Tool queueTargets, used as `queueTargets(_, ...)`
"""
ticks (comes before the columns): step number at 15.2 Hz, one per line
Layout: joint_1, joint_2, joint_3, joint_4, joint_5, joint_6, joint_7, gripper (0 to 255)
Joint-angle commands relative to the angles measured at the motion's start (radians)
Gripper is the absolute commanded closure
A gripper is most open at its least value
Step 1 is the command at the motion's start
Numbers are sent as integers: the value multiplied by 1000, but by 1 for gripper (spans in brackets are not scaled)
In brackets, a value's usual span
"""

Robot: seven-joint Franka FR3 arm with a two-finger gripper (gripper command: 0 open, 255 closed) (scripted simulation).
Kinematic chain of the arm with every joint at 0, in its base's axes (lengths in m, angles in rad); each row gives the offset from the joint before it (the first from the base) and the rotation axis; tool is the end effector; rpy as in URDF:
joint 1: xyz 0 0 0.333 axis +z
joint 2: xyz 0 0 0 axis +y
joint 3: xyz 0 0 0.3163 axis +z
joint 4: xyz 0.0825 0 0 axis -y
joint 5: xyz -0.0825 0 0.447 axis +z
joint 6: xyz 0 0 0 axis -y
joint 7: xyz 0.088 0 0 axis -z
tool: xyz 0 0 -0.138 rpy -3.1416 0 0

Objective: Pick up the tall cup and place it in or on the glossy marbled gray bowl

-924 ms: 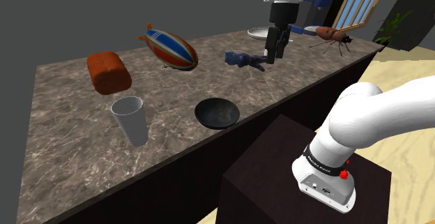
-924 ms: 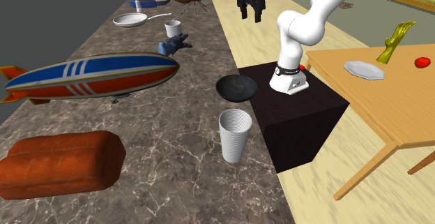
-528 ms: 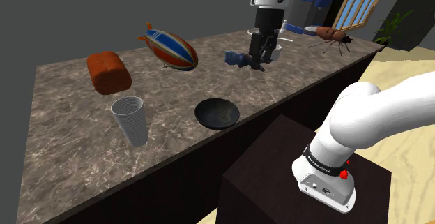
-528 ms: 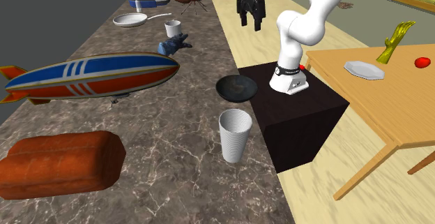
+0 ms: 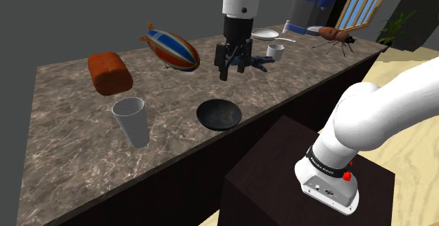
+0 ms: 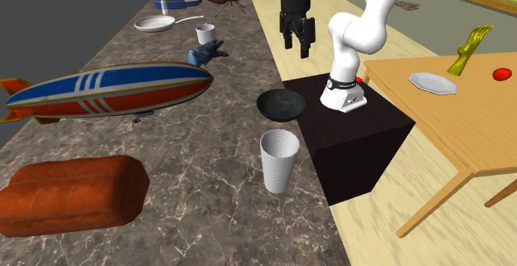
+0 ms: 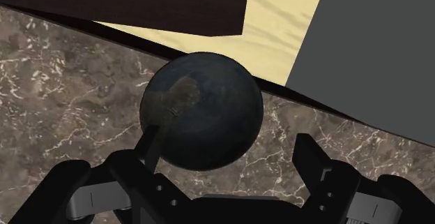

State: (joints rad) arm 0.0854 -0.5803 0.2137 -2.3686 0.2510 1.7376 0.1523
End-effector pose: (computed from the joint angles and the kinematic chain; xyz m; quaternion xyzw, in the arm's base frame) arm 0.4056 0.1593 0.4792 -0.9970 -0.0299 0.0417 0.0574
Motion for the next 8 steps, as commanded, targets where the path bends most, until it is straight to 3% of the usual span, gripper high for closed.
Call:
queueTargets(1, 4, 59, 38, 30, 10, 45, 46, 0)
queueTargets(8, 9, 282, 168, 177, -11, 171, 224, 0)
